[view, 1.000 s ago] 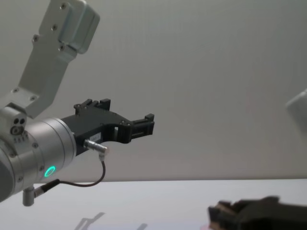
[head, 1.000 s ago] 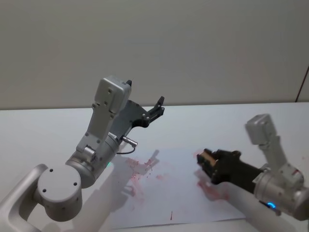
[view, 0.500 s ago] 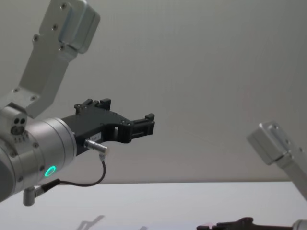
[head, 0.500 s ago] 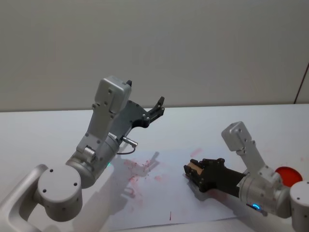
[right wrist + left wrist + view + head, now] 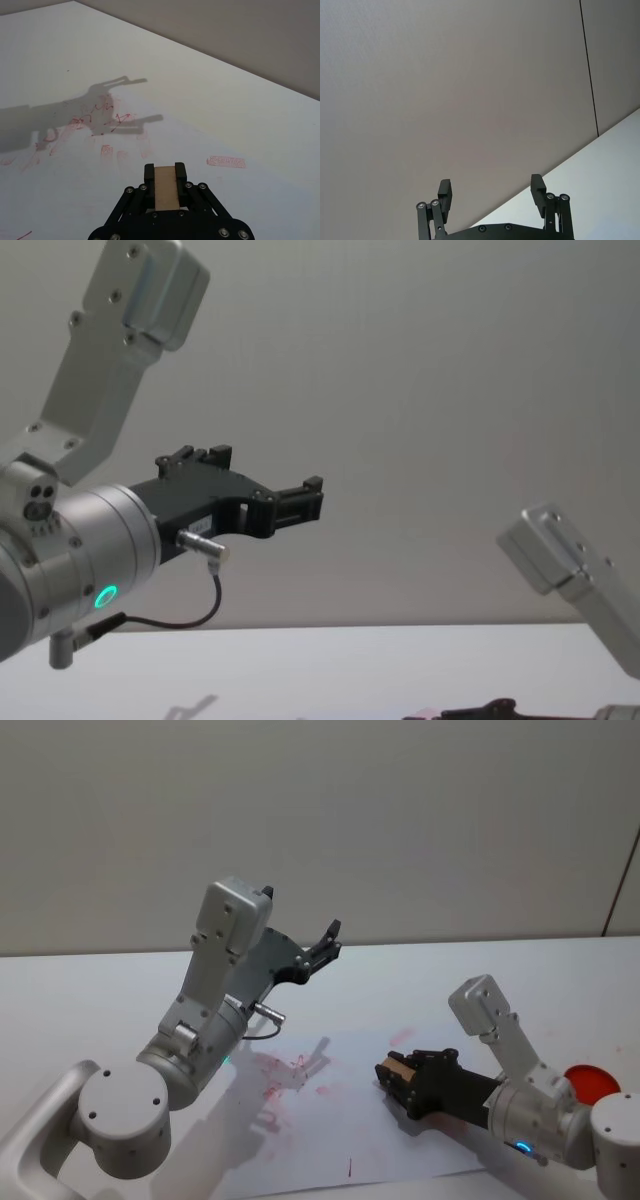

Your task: Use the one hand to pick up the stamp and affix it onto the A4 paper.

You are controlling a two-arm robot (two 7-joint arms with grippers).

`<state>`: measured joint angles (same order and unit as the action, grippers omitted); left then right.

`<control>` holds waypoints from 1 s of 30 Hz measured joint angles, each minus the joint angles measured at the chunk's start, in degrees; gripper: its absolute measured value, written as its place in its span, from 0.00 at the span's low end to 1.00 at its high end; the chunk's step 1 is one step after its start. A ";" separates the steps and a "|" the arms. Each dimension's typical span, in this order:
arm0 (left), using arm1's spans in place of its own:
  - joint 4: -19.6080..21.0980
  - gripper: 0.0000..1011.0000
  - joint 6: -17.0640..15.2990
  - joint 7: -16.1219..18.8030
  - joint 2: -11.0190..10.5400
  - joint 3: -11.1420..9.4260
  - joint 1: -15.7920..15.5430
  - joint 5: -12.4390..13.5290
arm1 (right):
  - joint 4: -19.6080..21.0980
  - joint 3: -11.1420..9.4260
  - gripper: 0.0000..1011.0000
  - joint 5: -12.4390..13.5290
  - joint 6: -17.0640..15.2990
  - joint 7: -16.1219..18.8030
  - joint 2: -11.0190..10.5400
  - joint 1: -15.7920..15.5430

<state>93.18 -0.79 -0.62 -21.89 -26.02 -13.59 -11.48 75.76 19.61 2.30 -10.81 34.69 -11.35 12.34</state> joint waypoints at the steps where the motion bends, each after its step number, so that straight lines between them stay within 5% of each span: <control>1: 0.00 0.99 0.00 0.00 0.00 0.00 0.00 0.00 | -0.02 0.01 0.22 0.17 0.16 0.00 0.03 0.07; 16: 0.00 0.99 0.00 0.00 0.00 0.00 0.00 0.00 | 5.58 -1.16 0.22 7.24 1.26 -1.83 -0.53 -0.17; 30: 0.00 0.99 0.00 0.00 0.00 0.00 0.00 0.00 | 15.71 -5.85 0.22 16.30 0.68 -8.95 -5.60 -4.44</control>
<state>93.18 -0.80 -0.63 -21.89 -26.02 -13.59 -11.48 91.48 13.76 18.60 -10.13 25.74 -16.96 7.90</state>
